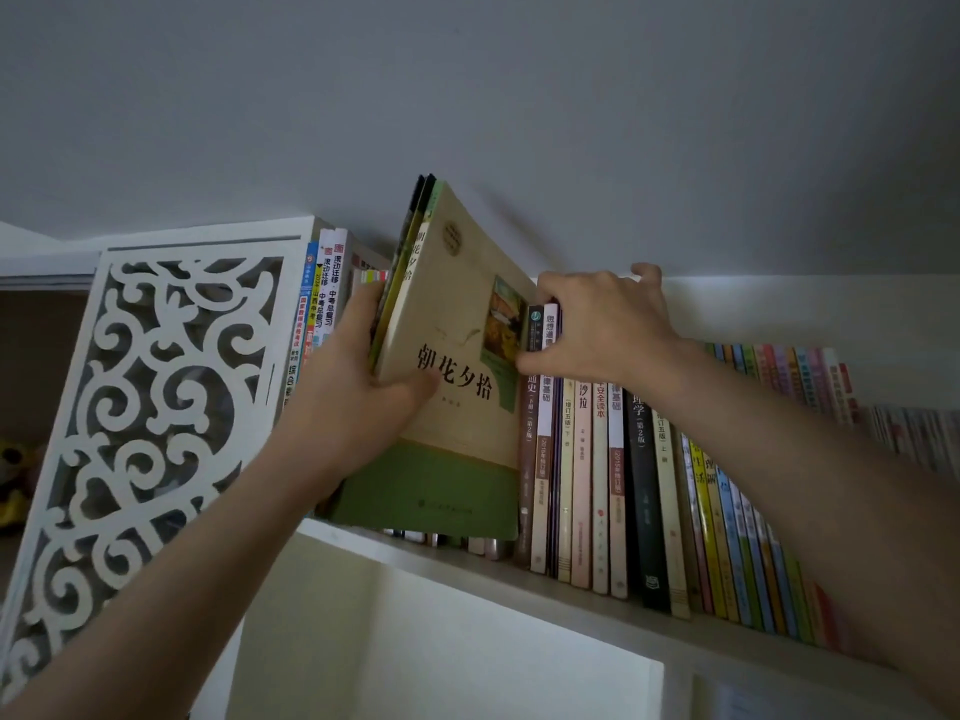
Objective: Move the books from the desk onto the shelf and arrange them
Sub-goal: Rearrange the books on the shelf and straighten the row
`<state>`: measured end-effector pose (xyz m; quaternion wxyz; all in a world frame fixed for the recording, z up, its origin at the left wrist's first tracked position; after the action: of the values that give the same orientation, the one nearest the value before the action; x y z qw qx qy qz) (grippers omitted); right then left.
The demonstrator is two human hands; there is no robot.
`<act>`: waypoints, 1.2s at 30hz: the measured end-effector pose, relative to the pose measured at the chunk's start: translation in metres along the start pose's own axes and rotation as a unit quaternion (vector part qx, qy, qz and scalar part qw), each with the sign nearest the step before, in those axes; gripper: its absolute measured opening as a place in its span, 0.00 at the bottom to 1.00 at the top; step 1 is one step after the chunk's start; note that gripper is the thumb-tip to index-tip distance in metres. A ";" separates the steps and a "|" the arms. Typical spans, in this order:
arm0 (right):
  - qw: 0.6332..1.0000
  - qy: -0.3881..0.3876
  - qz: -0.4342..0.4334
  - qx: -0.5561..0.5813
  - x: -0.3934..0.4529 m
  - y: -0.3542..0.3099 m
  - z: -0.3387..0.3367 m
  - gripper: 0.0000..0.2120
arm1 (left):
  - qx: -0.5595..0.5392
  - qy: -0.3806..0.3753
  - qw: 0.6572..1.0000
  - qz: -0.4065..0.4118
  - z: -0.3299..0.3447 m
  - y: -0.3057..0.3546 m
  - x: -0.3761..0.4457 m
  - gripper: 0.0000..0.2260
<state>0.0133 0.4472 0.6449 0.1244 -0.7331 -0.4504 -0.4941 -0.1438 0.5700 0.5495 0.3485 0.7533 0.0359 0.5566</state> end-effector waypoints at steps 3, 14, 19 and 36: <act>1.000 -0.006 -0.017 0.002 -0.002 -0.001 -0.001 0.22 | 0.004 0.010 1.000 0.009 0.002 -0.003 -0.004 0.23; 0.983 0.052 -0.013 -0.173 -0.066 -0.016 0.019 0.55 | -0.015 0.042 0.999 0.022 0.031 -0.013 -0.007 0.24; 0.987 0.038 0.016 -0.155 -0.094 -0.010 0.030 0.55 | -0.056 0.062 0.996 0.017 0.056 -0.032 -0.016 0.28; 0.995 0.032 -0.018 -0.088 -0.097 -0.006 0.031 0.52 | 0.078 0.187 0.978 0.054 0.112 -0.044 -0.013 0.29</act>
<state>0.0178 0.4179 0.5473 0.0653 -0.7167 -0.4143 -0.5572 -0.0378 0.5431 0.4985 0.2450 0.6613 0.1028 0.7015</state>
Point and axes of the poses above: each hand's wrist, its own x-axis towards the middle knuckle, its own z-axis out of the palm, y = z × x, the point moved 5 cm from there along x, towards the middle knuckle, and after that the axes turned 5 degrees about x, right-handed, at the moved point
